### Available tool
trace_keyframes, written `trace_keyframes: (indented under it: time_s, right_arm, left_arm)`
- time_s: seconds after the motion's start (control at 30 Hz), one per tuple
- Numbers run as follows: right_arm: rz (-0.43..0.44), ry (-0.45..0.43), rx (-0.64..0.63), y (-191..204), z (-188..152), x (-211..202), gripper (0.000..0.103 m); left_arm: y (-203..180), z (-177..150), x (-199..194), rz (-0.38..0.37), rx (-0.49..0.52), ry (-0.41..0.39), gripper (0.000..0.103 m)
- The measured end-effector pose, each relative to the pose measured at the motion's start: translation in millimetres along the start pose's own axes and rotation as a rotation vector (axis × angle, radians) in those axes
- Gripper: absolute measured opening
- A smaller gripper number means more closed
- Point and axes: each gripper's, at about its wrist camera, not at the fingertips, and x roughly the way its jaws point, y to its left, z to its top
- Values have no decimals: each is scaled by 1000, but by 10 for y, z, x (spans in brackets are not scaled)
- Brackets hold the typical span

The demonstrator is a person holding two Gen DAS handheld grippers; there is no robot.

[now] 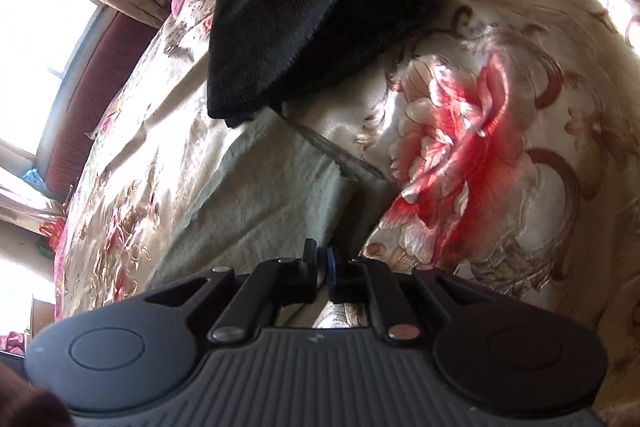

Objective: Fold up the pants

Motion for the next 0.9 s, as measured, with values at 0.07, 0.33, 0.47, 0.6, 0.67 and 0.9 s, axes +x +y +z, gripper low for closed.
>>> trace_keyframes:
  time_s: [0.07, 0.33, 0.47, 0.6, 0.67, 0.9]
  right_arm:
    - [3, -11, 9, -15, 1, -78, 15]
    - [-14, -23, 102, -168, -4, -118, 16]
    - [-28, -27, 105, -163, -2, -105, 16]
    - [-31, -74, 106, -148, 24, -81, 8]
    - [-26, -78, 113, -171, 18, -96, 3]
    - [-22, -111, 109, -246, -6, -185, 6]
  left_arm:
    - [-6, -13, -65, -20, -8, -9, 40]
    - [-14, 31, -42, -25, -22, -31, 40]
    - [-15, 49, -36, -33, -26, -41, 40]
    - [-29, 47, -20, -28, -23, -39, 40]
    - [-16, 41, -30, -31, -29, -42, 40]
    - [2, 26, 9, -42, -36, -36, 40]
